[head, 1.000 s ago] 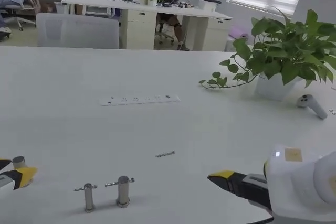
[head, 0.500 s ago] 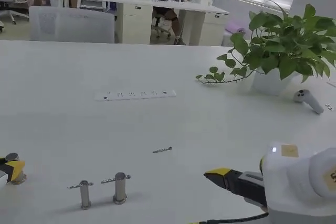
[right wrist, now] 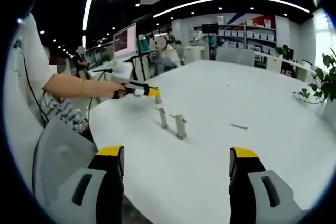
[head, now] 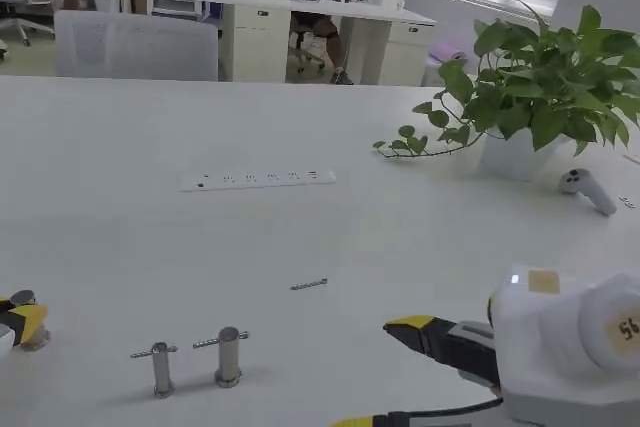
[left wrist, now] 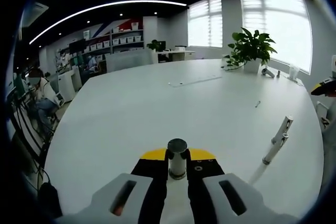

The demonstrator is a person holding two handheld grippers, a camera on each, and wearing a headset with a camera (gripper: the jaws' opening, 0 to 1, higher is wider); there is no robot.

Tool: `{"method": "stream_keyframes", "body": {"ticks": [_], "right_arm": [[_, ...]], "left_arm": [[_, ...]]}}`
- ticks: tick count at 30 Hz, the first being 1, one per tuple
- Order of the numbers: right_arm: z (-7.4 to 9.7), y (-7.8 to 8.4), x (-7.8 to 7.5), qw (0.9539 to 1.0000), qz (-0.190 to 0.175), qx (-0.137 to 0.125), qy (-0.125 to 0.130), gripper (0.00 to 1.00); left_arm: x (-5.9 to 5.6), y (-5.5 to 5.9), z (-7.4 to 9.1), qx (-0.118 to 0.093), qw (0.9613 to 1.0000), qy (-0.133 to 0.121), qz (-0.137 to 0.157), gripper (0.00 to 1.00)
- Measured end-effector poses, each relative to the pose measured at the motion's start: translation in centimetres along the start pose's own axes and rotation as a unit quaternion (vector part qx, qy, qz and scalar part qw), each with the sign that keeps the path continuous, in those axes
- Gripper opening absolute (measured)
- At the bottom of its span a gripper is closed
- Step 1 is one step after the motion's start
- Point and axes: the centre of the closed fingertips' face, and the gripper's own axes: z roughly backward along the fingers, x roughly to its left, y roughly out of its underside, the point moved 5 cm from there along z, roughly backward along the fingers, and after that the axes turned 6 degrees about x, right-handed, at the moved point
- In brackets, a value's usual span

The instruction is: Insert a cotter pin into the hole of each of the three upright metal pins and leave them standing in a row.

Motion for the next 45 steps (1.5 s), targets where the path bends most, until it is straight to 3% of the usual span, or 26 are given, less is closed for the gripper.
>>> {"method": "stream_keyframes", "body": {"ticks": [7, 13, 28, 38, 45], "right_arm": [[0.1, 0.0, -0.2, 1.0000, 0.003, 0.001, 0.001, 0.83], [0.2, -0.1, -0.1, 1.0000, 0.007, -0.001, 0.003, 0.83], [0.2, -0.1, 0.8, 0.9999, 0.013, -0.007, -0.006, 0.83], [-0.1, 0.2, 1.1, 0.9996, 0.023, -0.003, -0.016, 0.83], [-0.2, 0.4, 1.0, 0.9993, 0.031, -0.001, -0.019, 0.83]], "left_arm": [[-0.2, 0.2, 0.7, 0.010, 0.9999, -0.003, -0.006, 0.11], [-1.1, -0.2, 1.8, 0.004, 0.9998, -0.001, -0.019, 0.11], [-5.1, 0.4, 4.8, 0.011, 0.9978, 0.028, -0.059, 0.11], [-7.2, 0.7, 6.8, 0.008, 0.9980, 0.038, -0.050, 0.11], [-9.4, 0.4, 7.5, 0.007, 0.9976, 0.050, -0.048, 0.11]]}}
